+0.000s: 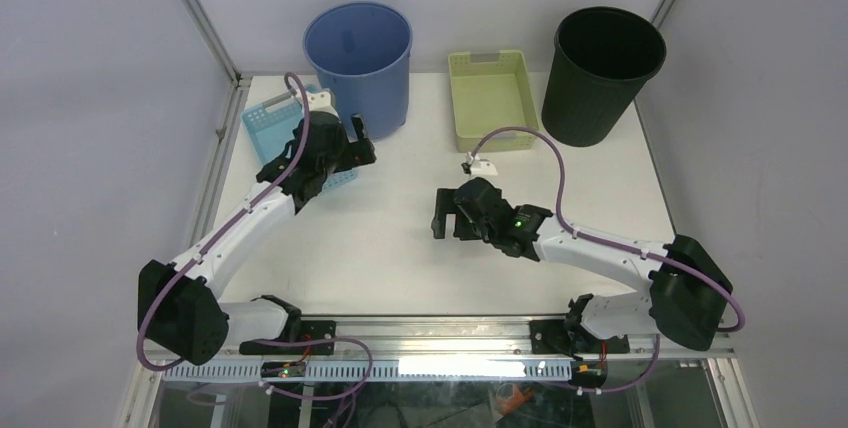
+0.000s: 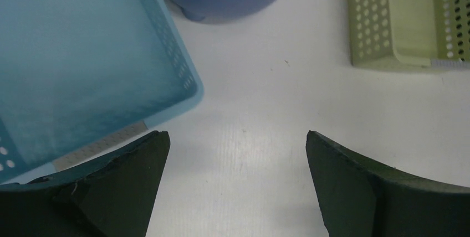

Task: Turn the large container upside down

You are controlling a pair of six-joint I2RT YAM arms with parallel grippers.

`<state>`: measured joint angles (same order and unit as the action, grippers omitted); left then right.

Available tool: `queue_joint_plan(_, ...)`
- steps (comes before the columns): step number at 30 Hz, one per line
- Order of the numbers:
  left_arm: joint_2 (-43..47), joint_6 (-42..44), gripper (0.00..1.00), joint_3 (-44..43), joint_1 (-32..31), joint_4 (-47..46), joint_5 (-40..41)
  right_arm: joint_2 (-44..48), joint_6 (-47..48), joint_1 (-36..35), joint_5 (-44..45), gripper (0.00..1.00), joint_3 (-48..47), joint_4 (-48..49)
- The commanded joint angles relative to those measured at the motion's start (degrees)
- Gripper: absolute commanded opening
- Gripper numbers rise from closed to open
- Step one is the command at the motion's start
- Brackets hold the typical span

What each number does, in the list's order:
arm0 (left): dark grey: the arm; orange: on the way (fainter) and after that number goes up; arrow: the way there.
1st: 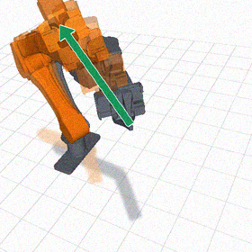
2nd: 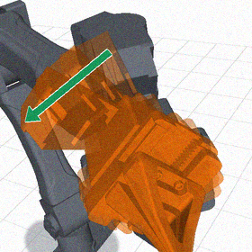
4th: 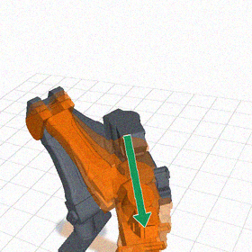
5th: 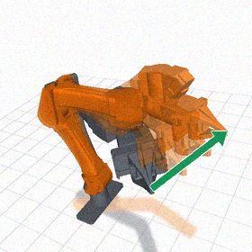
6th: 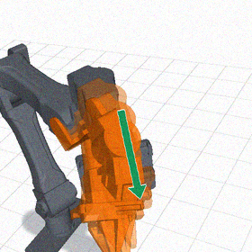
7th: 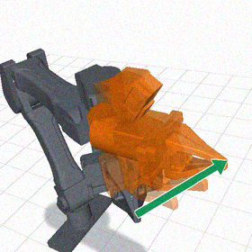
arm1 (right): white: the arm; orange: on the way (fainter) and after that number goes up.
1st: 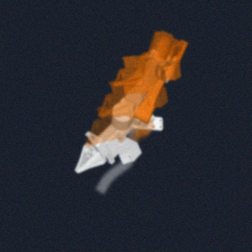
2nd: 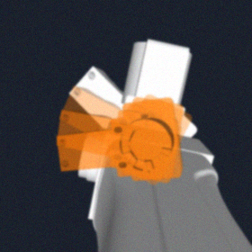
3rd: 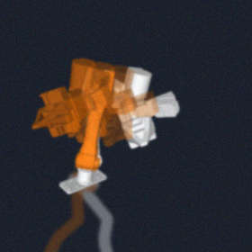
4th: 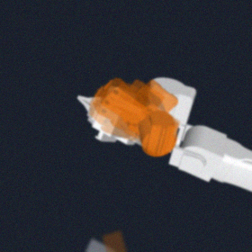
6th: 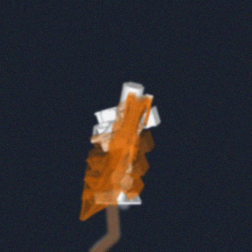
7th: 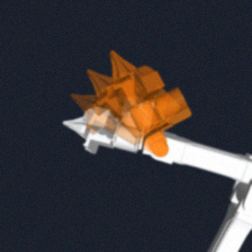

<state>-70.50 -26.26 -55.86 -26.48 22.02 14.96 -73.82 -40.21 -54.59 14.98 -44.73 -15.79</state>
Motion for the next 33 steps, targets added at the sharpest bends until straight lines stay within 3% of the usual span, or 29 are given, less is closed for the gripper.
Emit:
queue_joint_plan(1, -1.03, -0.26, 0.99, -5.23, 2.95, 0.76, 5.01, 2.31, 2.2, 0.14, 9.07, 0.99, -3.77, -6.05)
queue_joint_plan(5, -0.89, -1.15, 0.99, -9.92, 5.09, 0.18, 6.71, 4.27, 2.57, 1.12, 10.94, 1.0, -5.84, -9.51)
queue_joint_plan(9, -0.61, -5.12, 0.99, -14.9, 9.35, 1.05, -0.89, 8.43, 1.99, 1.15, 11.67, 0.99, -3.73, -7.0)
queue_joint_plan(17, -1.91, -15.62, 0.99, -17.83, 22.99, 1.41, -20.55, 16.79, -3.73, 1.2, 17.85, 1.0, 3.65, -3.01)
queue_joint_plan(20, -2.87, -19.63, 0.99, -18.41, 25.33, 1.27, -24.63, 19.01, -4.06, 1.15, 18.45, 1.0, 5.9, -0.21)
queue_joint_plan(25, -3.6, -23.2, 0.99, -17.87, 25.71, -1.45, -25.49, 18.83, -4.38, 1.16, 19.53, 0.99, 5.02, -2.79)
queue_joint_plan(33, -15.7, -23.01, 0.96, -29.66, 25.39, 2.66, -18.62, 16.96, -2.88, 1.15, 17.88, 0.99, 2.56, -4.82)
